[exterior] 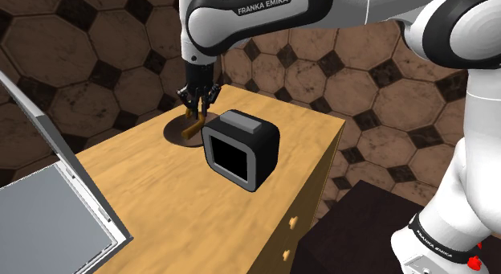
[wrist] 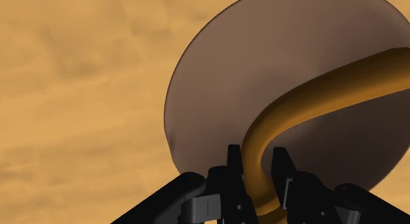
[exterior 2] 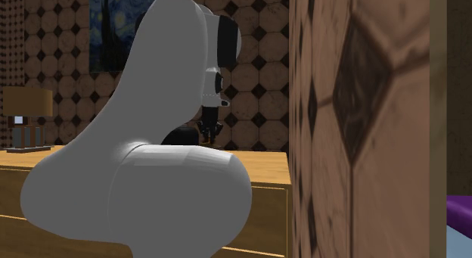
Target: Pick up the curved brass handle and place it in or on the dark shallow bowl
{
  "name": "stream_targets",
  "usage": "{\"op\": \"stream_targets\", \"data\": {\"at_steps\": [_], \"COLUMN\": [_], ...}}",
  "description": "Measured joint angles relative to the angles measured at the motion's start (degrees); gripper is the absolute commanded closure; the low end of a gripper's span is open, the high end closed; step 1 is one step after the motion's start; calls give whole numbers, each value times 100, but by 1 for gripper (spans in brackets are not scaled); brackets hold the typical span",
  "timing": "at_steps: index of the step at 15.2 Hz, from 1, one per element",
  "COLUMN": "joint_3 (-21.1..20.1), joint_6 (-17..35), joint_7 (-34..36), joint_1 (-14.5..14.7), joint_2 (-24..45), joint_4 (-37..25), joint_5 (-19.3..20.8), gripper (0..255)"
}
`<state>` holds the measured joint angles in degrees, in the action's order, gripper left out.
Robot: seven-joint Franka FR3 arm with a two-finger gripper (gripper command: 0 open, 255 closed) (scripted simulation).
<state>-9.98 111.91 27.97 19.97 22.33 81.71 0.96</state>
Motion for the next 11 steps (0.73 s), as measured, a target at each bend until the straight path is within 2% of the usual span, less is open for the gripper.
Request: {"op": "stream_targets", "data": {"at_steps": [2,3,9,11], "joint_3": [0,0,0,-4], "joint_6": [2,2,3,-186], "joint_7": [0,0,0,-4], "joint_1": [0,0,0,-6], "joint_2": [0,0,0,-68], "joint_4": [2,1,1,-123], "joint_5": [0,0,0,-11], "gripper": [255,0,0,0]}}
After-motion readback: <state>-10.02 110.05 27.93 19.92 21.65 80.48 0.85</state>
